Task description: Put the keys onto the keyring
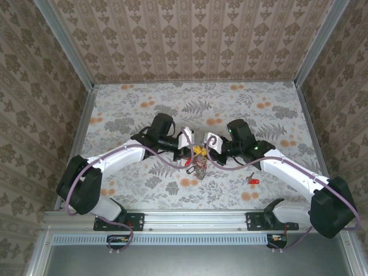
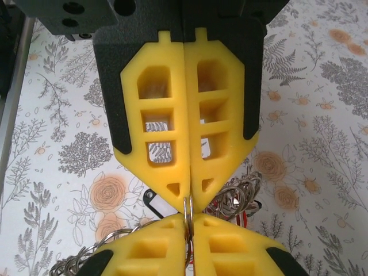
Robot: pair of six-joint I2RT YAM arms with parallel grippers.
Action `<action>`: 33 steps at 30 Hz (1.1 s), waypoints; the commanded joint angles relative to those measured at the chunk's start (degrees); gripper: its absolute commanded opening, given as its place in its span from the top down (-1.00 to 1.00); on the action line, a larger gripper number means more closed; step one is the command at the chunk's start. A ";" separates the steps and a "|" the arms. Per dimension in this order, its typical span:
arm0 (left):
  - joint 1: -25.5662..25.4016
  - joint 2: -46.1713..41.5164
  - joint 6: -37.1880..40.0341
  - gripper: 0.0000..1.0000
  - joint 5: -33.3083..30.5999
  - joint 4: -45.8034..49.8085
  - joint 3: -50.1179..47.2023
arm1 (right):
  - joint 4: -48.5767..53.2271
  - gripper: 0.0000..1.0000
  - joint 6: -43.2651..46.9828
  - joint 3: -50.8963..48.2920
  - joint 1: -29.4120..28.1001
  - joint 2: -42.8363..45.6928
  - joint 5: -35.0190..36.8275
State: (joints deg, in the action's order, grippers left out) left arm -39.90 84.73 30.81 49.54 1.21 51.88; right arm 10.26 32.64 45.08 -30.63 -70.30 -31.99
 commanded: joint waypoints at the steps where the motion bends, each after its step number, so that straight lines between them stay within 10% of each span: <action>1: 0.61 -1.74 -4.43 1.00 4.91 -7.10 -1.66 | -5.33 0.74 -1.72 -2.13 0.54 1.05 -3.66; 18: 1.40 -2.64 -7.27 1.00 8.91 -11.95 -3.54 | -8.80 0.68 -3.45 -4.39 2.42 -0.01 -6.00; 27: 1.49 -2.82 -7.08 1.00 6.91 -11.46 -3.92 | -7.98 0.99 -3.84 -3.53 2.58 0.55 -4.77; 33: 0.36 -2.50 -0.11 0.66 0.33 -1.34 -1.45 | -4.27 1.00 -2.07 -0.85 2.18 0.91 -4.95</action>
State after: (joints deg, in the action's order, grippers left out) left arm -38.89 83.77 26.59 51.90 -5.15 48.16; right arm 4.03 28.88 41.54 -28.36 -70.22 -36.62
